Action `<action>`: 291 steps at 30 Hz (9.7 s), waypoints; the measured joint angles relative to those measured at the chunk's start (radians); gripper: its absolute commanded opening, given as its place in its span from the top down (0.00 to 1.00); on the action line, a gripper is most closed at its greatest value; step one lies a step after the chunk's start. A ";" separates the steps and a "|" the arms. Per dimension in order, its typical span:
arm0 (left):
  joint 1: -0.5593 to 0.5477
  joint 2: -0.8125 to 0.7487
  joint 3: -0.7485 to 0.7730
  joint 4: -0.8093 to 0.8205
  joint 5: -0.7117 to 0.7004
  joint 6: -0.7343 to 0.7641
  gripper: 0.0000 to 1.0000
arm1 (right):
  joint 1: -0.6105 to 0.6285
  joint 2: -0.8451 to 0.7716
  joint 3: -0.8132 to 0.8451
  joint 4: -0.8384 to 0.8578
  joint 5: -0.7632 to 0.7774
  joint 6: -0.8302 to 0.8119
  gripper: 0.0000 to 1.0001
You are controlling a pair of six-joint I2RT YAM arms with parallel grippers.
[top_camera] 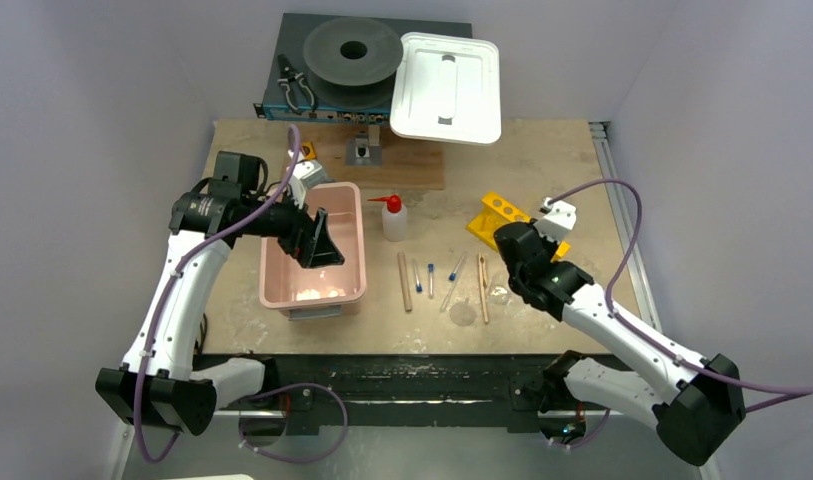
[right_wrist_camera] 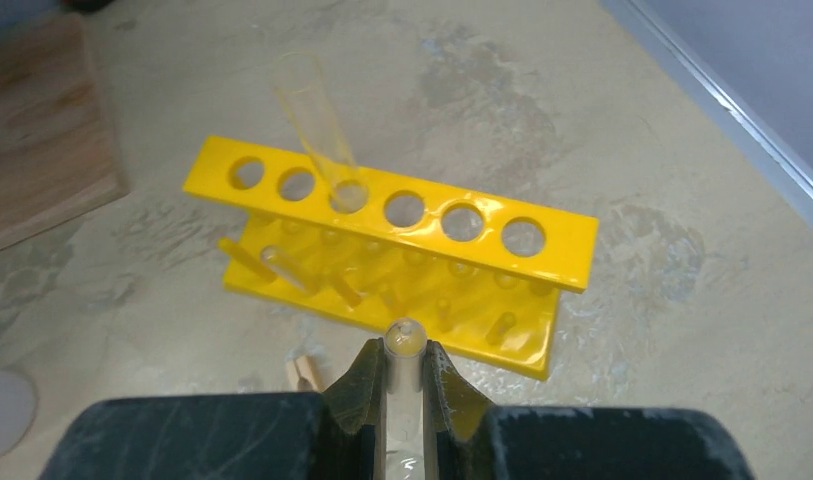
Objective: Organize the chemistry lab equipment
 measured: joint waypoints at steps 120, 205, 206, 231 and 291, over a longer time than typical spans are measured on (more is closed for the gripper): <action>0.328 0.171 0.033 -0.051 -0.253 0.122 0.04 | 0.197 0.519 0.312 0.515 -0.482 -0.478 0.31; 0.255 -0.099 -0.350 0.106 -0.293 0.381 0.21 | 0.341 1.019 0.903 0.465 -0.632 -0.303 0.47; 0.255 -0.098 -0.350 0.106 -0.293 0.381 0.21 | 0.341 1.024 0.916 0.452 -0.624 -0.308 0.46; 0.255 -0.077 -0.325 0.103 -0.312 0.380 0.18 | 0.196 0.176 0.365 -0.112 -0.278 -0.147 0.53; 0.395 -0.011 -0.129 -0.023 -0.219 0.334 0.10 | 0.441 0.856 1.124 -0.221 -0.294 -0.267 1.00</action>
